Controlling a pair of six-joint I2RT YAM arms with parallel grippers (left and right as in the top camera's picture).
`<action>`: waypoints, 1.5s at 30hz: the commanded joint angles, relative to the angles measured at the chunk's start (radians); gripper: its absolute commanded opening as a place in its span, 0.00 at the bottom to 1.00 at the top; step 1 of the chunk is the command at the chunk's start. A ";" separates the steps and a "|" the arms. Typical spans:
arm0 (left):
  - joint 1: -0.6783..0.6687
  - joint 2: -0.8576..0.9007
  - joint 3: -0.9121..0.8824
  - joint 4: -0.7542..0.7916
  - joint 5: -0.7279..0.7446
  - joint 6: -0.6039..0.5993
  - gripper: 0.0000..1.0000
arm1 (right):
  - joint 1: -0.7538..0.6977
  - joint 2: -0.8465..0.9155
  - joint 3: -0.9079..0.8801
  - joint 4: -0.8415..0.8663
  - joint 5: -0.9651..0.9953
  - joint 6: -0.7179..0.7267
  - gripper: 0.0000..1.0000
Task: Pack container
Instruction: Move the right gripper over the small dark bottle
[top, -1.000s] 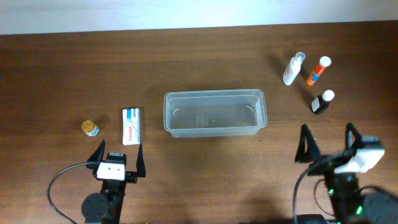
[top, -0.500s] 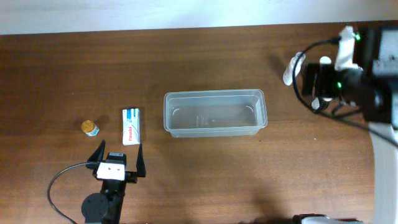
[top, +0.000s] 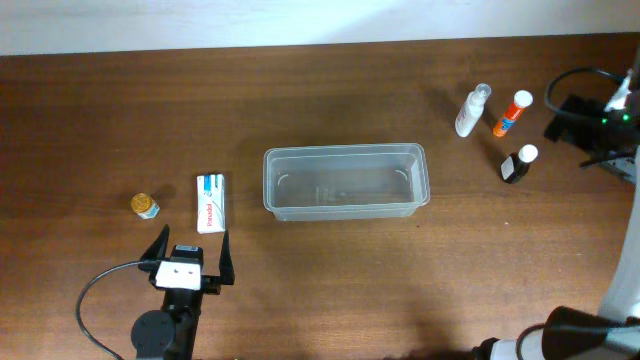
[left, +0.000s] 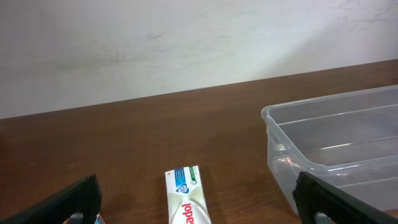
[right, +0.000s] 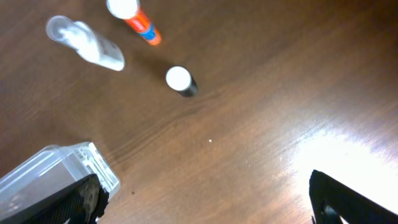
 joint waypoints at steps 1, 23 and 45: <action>0.005 -0.004 -0.005 -0.001 0.011 0.009 0.99 | -0.040 0.050 -0.050 0.006 -0.051 0.042 0.98; 0.005 -0.004 -0.005 -0.001 0.011 0.009 0.99 | -0.053 0.208 -0.134 0.245 -0.105 -0.392 0.98; 0.005 -0.004 -0.005 -0.001 0.011 0.009 0.99 | -0.055 0.356 -0.233 0.376 -0.148 -0.767 0.98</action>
